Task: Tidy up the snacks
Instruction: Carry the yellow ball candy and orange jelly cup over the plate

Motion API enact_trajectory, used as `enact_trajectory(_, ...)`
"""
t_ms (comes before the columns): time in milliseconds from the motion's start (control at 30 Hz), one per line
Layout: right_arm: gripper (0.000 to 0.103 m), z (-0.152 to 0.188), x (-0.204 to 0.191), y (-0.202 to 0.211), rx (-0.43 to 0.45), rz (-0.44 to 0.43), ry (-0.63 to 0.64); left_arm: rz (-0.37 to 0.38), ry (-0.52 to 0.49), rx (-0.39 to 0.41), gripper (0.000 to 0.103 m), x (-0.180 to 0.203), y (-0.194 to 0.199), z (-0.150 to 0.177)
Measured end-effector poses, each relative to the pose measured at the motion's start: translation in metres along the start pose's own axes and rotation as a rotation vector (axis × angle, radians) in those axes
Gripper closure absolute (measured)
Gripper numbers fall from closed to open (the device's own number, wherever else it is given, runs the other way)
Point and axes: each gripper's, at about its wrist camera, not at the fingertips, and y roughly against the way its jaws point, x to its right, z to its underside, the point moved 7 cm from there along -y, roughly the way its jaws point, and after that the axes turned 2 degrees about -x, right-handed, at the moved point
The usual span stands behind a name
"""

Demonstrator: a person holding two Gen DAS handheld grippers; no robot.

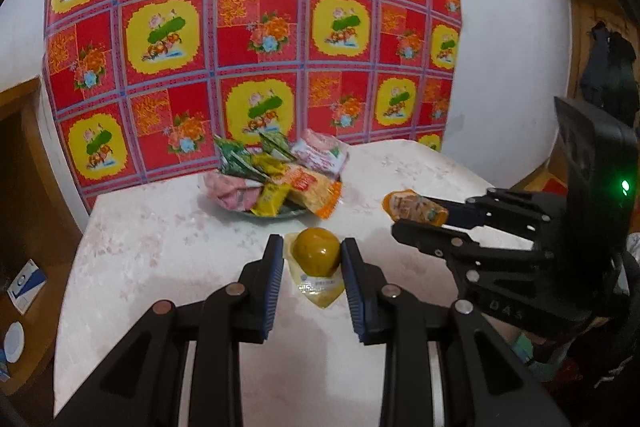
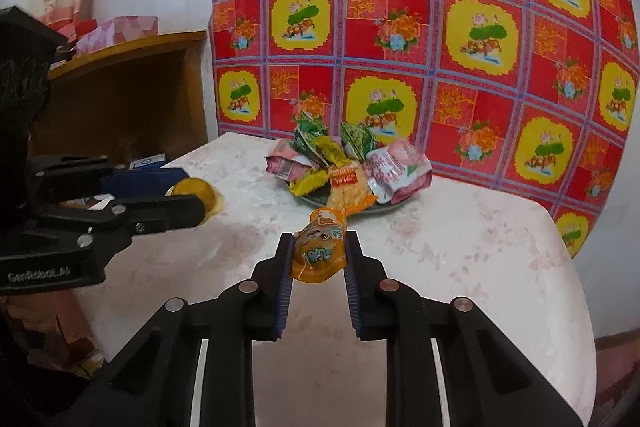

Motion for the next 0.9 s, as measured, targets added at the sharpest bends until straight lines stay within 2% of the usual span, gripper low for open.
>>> enact_trajectory(233, 0.079, -0.023, -0.002, -0.016, -0.016, 0.000, 0.066, -0.033, -0.067, -0.024, 0.073, -0.002, -0.025, -0.015)
enact_trajectory(433, 0.078, -0.043, 0.010, -0.031, -0.022, -0.005, 0.041, 0.015, -0.022, -0.024, 0.073, -0.013, -0.043, -0.026)
enact_trajectory(900, 0.078, -0.076, 0.017, -0.073, -0.035, -0.038, 0.085, -0.005, 0.006, -0.058, 0.073, -0.039, -0.085, -0.050)
